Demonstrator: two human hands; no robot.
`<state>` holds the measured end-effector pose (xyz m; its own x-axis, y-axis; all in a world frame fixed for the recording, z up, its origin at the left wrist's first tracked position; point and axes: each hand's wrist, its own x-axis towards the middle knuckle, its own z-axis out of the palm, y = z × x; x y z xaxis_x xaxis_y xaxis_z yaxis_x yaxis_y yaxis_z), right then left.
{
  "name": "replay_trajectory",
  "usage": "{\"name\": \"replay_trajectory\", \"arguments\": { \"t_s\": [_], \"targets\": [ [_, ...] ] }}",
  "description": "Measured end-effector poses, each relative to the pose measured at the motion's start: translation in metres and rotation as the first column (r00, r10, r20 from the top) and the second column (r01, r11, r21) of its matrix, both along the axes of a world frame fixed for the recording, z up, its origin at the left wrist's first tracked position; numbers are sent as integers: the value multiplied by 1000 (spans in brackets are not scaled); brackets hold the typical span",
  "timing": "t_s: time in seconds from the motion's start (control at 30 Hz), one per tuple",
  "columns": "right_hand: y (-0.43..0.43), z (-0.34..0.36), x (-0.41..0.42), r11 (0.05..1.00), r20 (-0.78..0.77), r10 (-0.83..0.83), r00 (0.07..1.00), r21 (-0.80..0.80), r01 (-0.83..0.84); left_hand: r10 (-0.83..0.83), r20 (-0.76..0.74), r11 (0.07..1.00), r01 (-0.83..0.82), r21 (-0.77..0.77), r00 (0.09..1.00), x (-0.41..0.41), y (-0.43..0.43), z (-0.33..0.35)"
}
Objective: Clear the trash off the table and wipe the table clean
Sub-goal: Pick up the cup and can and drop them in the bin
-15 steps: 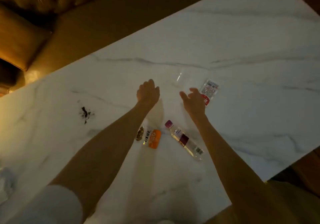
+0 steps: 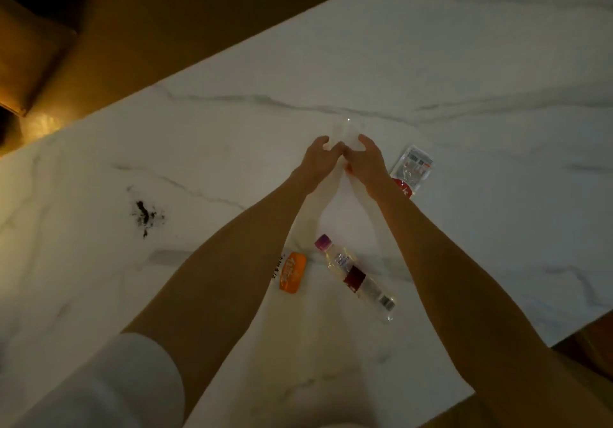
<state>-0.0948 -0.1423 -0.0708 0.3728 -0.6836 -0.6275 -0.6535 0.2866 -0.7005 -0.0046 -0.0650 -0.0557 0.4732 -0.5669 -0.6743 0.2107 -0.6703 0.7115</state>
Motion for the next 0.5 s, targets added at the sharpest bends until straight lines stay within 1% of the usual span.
{"name": "replay_trajectory", "arguments": {
  "t_s": [0.13, 0.2, 0.27, 0.37, 0.43, 0.5],
  "targets": [
    [26, 20, -26, 998, 95, 60, 994, 21, -63, 37, -112, 999, -40, -24, 993, -9, 31, -5],
    [46, 27, -46, 990, 104, 131, 986, 33, -135, 53, -174, 998, -59, -29, 983, -19, 53, -6],
    [68, 31, -63, 983, 79, 184, 980, 0, -184, 80, -238, 993, -98, -64, 968, -34, 72, 3],
    [108, 48, -85, 960, 30, 271, 962, -83, -268, 238, -292, 964, -261, -42, 926, -61, 113, 21],
    [141, 61, -92, 951, 40, 308, 951, -58, -305, 322, -320, 939, -344, -13, 891, -74, 151, 32],
    [179, 68, -91, 933, 72, 359, 931, -21, -358, 391, -309, 911, -411, -1, 867, -80, 199, 44]
  ]
}}
